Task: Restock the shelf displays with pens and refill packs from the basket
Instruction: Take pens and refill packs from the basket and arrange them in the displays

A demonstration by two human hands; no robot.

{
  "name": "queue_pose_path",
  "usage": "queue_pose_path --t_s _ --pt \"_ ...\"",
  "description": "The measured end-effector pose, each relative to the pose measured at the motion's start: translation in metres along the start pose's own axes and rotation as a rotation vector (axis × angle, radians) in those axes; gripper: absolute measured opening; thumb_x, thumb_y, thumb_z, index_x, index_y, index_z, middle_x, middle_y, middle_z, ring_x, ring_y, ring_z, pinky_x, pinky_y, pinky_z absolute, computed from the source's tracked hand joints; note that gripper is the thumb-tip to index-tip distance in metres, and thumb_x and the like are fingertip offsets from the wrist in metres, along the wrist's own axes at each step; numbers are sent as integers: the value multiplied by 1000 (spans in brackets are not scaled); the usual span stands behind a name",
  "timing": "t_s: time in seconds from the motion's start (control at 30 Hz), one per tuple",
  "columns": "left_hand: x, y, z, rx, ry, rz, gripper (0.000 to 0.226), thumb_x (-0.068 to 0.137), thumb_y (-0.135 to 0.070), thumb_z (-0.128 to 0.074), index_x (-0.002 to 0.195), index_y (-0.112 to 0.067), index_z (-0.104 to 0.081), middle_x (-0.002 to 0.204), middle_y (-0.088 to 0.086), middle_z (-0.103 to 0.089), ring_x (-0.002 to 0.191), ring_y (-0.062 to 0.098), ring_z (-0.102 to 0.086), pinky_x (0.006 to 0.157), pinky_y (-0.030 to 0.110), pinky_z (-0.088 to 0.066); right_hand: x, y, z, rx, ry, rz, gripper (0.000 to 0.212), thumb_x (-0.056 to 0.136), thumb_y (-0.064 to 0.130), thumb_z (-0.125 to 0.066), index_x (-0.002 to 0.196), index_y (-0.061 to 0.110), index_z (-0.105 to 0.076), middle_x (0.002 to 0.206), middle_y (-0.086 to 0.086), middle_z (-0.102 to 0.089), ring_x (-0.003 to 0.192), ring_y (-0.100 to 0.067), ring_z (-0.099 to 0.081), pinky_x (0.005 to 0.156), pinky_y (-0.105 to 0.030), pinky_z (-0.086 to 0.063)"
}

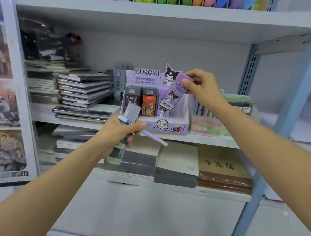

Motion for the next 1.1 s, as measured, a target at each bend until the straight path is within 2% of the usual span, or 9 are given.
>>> queue_pose_path --t_s 0.1,0.17,0.37,0.5,0.6,0.73,0.87,0.97,1.1 --pt "10 -2 8 20 -34 -24 19 78 -22 -81 73 -12 -66 65 7 -61 42 16 -43 43 28 -44 9 -6 -24 -103 77 15 16 93 10 -62 107 2 -65 96 -9 -68 85 -18 -64 80 -33 -59" --pt "16 -1 13 30 -51 -24 20 78 -22 -81 77 -10 -65 66 6 -63 42 16 -44 43 27 -44 11 -10 -38 -201 121 42 17 93 17 -63 106 8 -67 97 -4 -69 90 -18 -66 84 -34 -57" --pt "27 3 17 19 -51 -35 19 79 -20 -79 80 -9 -65 67 6 -64 43 16 -45 44 27 -46 22 -16 -48 -276 216 68 22 92 24 -64 111 15 -71 91 6 -67 76 3 -60 76 -18 -48" --pt "29 6 15 -11 -53 -38 19 79 -18 -78 83 -7 -63 66 6 -63 43 15 -44 44 26 -46 23 -20 -59 -275 244 53 28 90 22 -66 118 15 -68 101 3 -69 83 -4 -62 75 -13 -45" --pt "28 5 14 -25 -57 -47 20 80 -17 -77 84 -6 -62 66 5 -63 44 16 -44 44 27 -46 21 -19 -64 -278 205 75 25 88 20 -69 111 19 -62 103 -1 -68 88 -12 -62 72 -16 -47" --pt "25 4 11 -34 -45 -44 19 80 -17 -77 85 -6 -62 66 5 -63 44 16 -43 45 26 -46 17 -16 -59 -313 99 105 15 83 13 -74 92 19 -63 95 2 -61 81 -12 -56 79 -31 -52" --pt "21 3 5 -36 -22 -41 18 78 -19 -78 83 -10 -63 65 3 -63 43 15 -44 45 26 -46 12 -13 -55 -350 31 79 9 85 19 -72 92 13 -70 100 4 -49 91 -11 -48 81 -23 -43" --pt "16 3 -5 -44 12 -33 20 69 -24 -83 76 -14 -66 64 5 -61 43 16 -45 45 27 -46 -1 9 -48 -200 -3 139 13 89 23 -68 98 14 -72 97 4 -55 86 -9 -51 76 -18 -40" --pt "12 3 -37 -29 121 -28 16 72 -21 -84 68 -19 -68 55 4 -55 41 18 -44 46 27 -45 -41 14 -89 161 372 -26 21 90 29 -66 108 18 -68 101 4 -69 88 -10 -65 72 -19 -52"
Point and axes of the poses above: each hand's wrist, its own x-axis towards the middle knuckle, its own z-axis out of the back of the hand, y = z × x, the point moved 10 cm from there along x, towards the middle knuckle
